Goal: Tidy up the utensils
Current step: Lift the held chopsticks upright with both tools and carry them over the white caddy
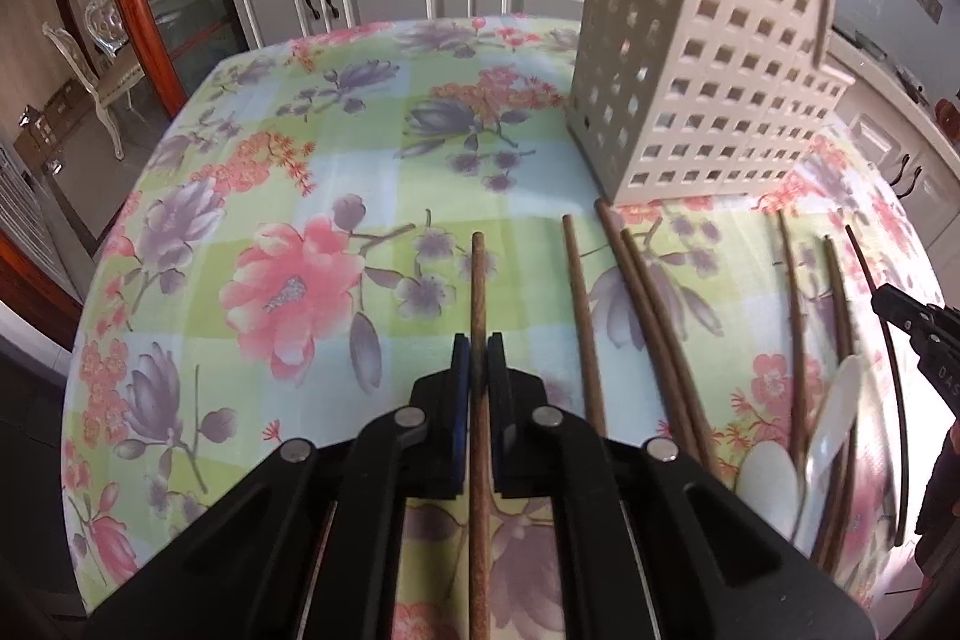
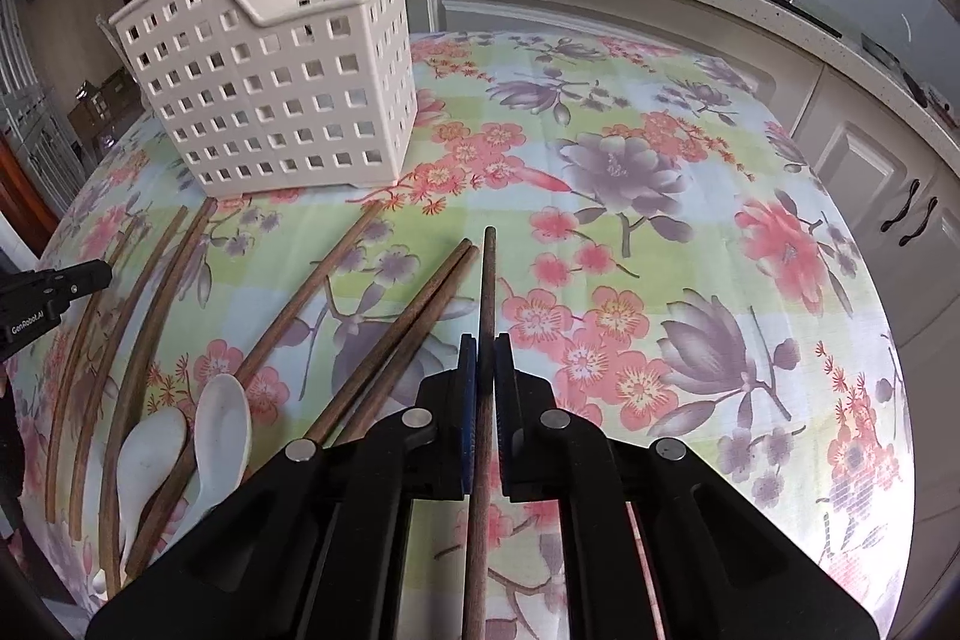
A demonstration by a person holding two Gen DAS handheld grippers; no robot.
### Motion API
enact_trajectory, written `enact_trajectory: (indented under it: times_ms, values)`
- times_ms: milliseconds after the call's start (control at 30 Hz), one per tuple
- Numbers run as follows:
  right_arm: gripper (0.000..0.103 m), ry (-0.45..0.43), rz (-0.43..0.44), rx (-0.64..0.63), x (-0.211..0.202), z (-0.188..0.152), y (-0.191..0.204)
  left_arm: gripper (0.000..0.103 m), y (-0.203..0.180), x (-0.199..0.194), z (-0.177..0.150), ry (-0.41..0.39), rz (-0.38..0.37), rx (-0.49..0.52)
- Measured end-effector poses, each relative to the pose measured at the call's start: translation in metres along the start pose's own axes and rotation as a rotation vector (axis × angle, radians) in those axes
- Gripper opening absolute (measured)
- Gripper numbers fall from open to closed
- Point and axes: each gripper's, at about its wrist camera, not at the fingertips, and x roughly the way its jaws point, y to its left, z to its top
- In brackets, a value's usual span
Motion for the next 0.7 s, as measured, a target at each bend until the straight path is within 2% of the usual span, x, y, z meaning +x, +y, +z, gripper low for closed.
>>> enact_trajectory:
  times_ms: [367,700]
  values:
    - [0.007,-0.213,0.091,-0.012,-0.083,0.002,0.002,0.006,-0.012,-0.085,-0.009,-0.183,-0.024,0.008]
    - [0.007,-0.349,0.112,-0.068,-0.149,-0.004,0.016,0.006,-0.03,-0.164,-0.031,-0.351,-0.029,0.03]
